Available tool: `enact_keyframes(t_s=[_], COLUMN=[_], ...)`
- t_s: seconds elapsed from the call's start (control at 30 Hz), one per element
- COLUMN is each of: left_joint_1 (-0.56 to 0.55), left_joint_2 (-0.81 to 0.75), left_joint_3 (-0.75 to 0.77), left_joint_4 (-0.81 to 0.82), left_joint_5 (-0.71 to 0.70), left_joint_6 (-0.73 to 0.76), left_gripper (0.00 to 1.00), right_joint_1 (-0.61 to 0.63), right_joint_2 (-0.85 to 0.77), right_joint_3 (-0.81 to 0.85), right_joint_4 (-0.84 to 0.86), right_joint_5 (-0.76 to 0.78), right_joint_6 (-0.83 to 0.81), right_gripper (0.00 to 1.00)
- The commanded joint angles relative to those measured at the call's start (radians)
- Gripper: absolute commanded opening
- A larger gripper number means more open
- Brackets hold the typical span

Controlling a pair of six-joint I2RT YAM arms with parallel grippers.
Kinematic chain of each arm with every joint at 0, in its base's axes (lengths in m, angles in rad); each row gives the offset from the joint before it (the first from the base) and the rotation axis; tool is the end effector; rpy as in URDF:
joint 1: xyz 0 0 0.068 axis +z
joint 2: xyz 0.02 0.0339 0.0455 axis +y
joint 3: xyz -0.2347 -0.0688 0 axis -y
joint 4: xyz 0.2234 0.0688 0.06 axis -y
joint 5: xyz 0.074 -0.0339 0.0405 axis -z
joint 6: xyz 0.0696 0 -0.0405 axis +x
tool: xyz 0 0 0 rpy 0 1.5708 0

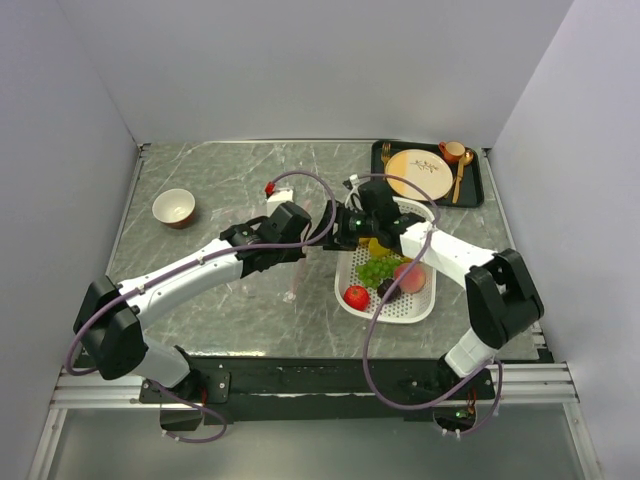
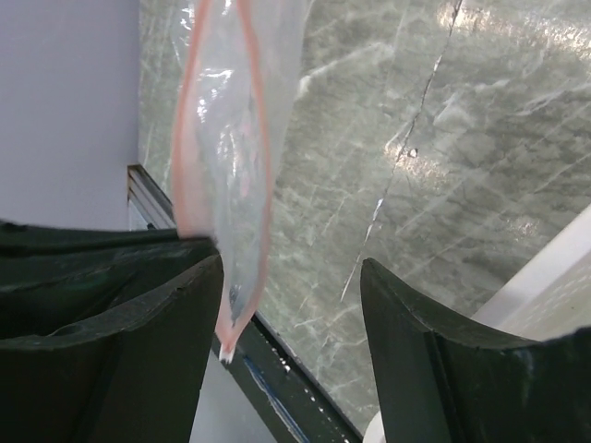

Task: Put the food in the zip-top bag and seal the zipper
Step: Open the zipper of the food storage bag.

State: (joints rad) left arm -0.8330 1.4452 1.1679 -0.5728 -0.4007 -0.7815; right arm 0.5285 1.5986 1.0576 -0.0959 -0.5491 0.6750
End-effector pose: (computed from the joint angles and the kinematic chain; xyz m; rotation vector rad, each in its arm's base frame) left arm 0.2306 -0.2134 0.2392 -0.1192 2.3528 -0.3095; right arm 0.2892 0.2110 0.2052 -0.1627 2.3953 1.2302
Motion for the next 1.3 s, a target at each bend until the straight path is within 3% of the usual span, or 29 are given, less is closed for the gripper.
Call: enact_keyframes(t_s=[0.0, 0.1, 0.2, 0.23, 0.33, 0.57, 0.63, 1.0, 1.2, 1.27], left_joint_1=[-0.005, -0.005, -0.005, -0.005, -0.005, 0.001, 0.006, 0.06, 0.06, 0.06], left_joint_2=[-0.031, -0.023, -0.017, -0.017, -0.023, -0.089, -0.127, -0.226, -0.157, -0.14], left_joint_3=[-0.001, -0.005, -0.002, 0.001, 0.012, 0.045, 0.044, 0.009, -0.004, -0.005], left_joint_4=[0.056, 0.064, 0.065, 0.067, 0.048, -0.113, -0.148, -0.159, -0.128, -0.114], left_joint_5=[0.034, 0.039, 0.043, 0.042, 0.017, -0.142, -0.162, -0.193, -0.15, -0.148], left_joint_6=[-0.024, -0.028, -0.027, -0.027, -0.03, -0.088, -0.107, -0.157, -0.159, -0.159], left_gripper=[0.01, 0.01, 0.01, 0.01, 0.01, 0.01, 0.01, 0.02, 0.01, 0.01], right_joint_1=[0.013, 0.019, 0.024, 0.025, 0.024, 0.024, 0.024, 0.025, 0.025, 0.024], right_joint_2=[0.029, 0.063, 0.104, 0.124, 0.152, 0.224, 0.254, 0.333, 0.264, 0.21], right_joint_3=[0.058, 0.068, 0.1, 0.108, 0.125, 0.219, 0.248, 0.367, 0.346, 0.331], right_joint_4=[0.044, 0.071, 0.055, 0.045, 0.042, -0.097, -0.129, -0.209, -0.183, -0.192], right_joint_5=[-0.029, -0.063, -0.069, -0.069, -0.071, 0.093, 0.13, 0.154, 0.106, 0.147], right_joint_6=[0.0, 0.012, 0.012, 0.009, 0.005, -0.046, -0.045, -0.107, -0.141, -0.144], right_gripper=[0.65, 0.63, 0.55, 0.44, 0.27, 0.25, 0.2, 0.2, 0.35, 0.47])
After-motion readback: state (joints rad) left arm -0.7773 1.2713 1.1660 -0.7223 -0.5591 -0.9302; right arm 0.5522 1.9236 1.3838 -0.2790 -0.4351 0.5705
